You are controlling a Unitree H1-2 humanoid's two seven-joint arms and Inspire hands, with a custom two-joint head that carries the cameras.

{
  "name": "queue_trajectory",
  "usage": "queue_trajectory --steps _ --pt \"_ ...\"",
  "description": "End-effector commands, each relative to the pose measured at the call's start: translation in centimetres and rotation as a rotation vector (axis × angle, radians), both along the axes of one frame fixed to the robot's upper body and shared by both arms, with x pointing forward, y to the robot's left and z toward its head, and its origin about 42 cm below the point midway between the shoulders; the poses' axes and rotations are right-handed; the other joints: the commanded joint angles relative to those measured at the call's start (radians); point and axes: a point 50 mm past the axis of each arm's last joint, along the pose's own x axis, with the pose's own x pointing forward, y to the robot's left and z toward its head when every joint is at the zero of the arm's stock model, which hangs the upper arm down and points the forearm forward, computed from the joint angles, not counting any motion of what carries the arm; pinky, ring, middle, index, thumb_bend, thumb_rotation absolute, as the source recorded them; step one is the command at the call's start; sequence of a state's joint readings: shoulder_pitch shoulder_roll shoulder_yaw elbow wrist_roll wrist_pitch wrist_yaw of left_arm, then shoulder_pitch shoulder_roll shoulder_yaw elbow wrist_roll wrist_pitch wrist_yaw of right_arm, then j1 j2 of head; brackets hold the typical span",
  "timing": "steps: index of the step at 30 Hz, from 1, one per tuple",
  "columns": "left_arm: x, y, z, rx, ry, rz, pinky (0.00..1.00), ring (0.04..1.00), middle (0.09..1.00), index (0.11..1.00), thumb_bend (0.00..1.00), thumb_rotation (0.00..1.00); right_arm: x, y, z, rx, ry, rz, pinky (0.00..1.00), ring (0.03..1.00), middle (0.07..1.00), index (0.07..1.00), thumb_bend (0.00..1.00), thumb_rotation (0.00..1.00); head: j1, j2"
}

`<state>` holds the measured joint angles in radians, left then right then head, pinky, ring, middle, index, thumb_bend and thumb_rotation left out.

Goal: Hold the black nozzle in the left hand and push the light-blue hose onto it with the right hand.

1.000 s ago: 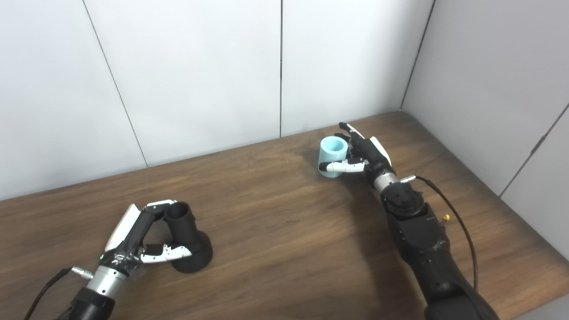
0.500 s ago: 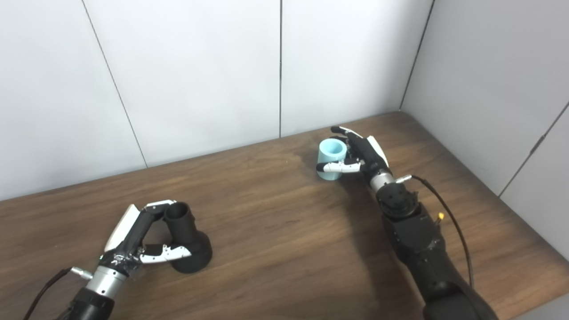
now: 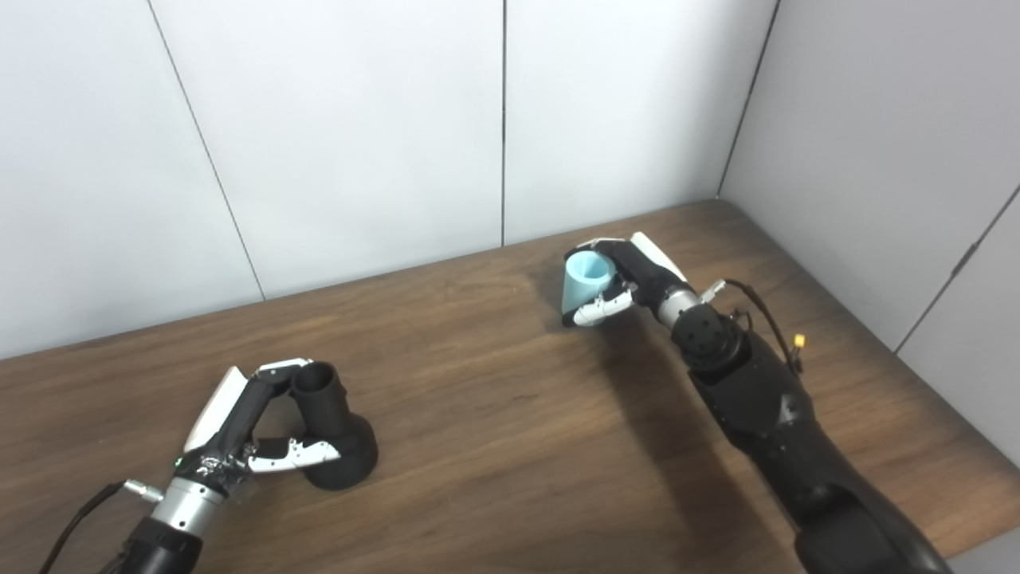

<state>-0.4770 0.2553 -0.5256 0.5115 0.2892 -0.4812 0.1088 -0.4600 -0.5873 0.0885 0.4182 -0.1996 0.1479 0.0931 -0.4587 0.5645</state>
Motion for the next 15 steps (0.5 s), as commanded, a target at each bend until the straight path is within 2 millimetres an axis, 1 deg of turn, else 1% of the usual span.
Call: queue_trajectory --steps 1,2,3,4,5,6,11,15 --pt "-4.45 3.23 -6.7 0.113 0.179 0.047 0.43 0.423 0.465 0.524 0.5 0.0 -0.64 0.75 -1.66 -0.016 0.078 0.035 0.59 0.614 0.64 0.64 0.76 0.0 0.0 0.0" --pt "-4.45 3.25 -6.69 0.112 0.179 0.048 0.44 0.424 0.465 0.524 0.5 0.0 -0.63 0.8 -1.67 -0.019 0.054 0.03 0.57 0.591 0.614 0.568 0.64 0.06 0.001 0.001" --pt "-4.44 3.26 -6.68 0.112 0.178 0.048 0.44 0.425 0.465 0.524 0.5 0.0 -0.63 0.91 -1.65 -0.015 0.026 0.019 0.54 0.561 0.552 0.522 0.57 0.04 0.001 0.001" --pt "-4.41 3.27 -6.69 0.112 0.178 0.049 0.44 0.426 0.465 0.524 0.5 0.0 -0.57 0.87 -1.8 -0.01 -0.01 0.011 0.52 0.537 0.522 0.506 0.55 0.02 0.002 0.002" --pt "-4.39 3.29 -6.7 0.113 0.179 0.05 0.44 0.426 0.466 0.524 0.5 0.0 -0.52 0.79 -1.95 -0.007 -0.042 0.005 0.5 0.493 0.512 0.499 0.54 0.01 0.002 0.002" --pt "-4.38 3.28 -6.71 0.111 0.18 0.052 0.44 0.426 0.466 0.524 0.5 0.0 -0.53 0.9 -1.95 -0.004 -0.071 -0.005 0.49 0.469 0.505 0.491 0.53 0.0 0.002 0.002" --pt "-4.37 3.06 -6.74 0.107 0.181 0.052 0.44 0.426 0.468 0.522 0.5 0.0 -0.45 1.32 -1.84 0.002 -0.185 -0.046 0.49 0.46 0.5 0.48 0.52 0.0 0.011 0.003" --pt "-4.4 2.88 -6.83 0.11 0.176 0.054 0.44 0.428 0.467 0.524 0.5 0.0 -0.38 1.74 -1.69 0.007 -0.28 -0.059 0.46 0.449 0.487 0.489 0.52 0.0 0.016 0.005"
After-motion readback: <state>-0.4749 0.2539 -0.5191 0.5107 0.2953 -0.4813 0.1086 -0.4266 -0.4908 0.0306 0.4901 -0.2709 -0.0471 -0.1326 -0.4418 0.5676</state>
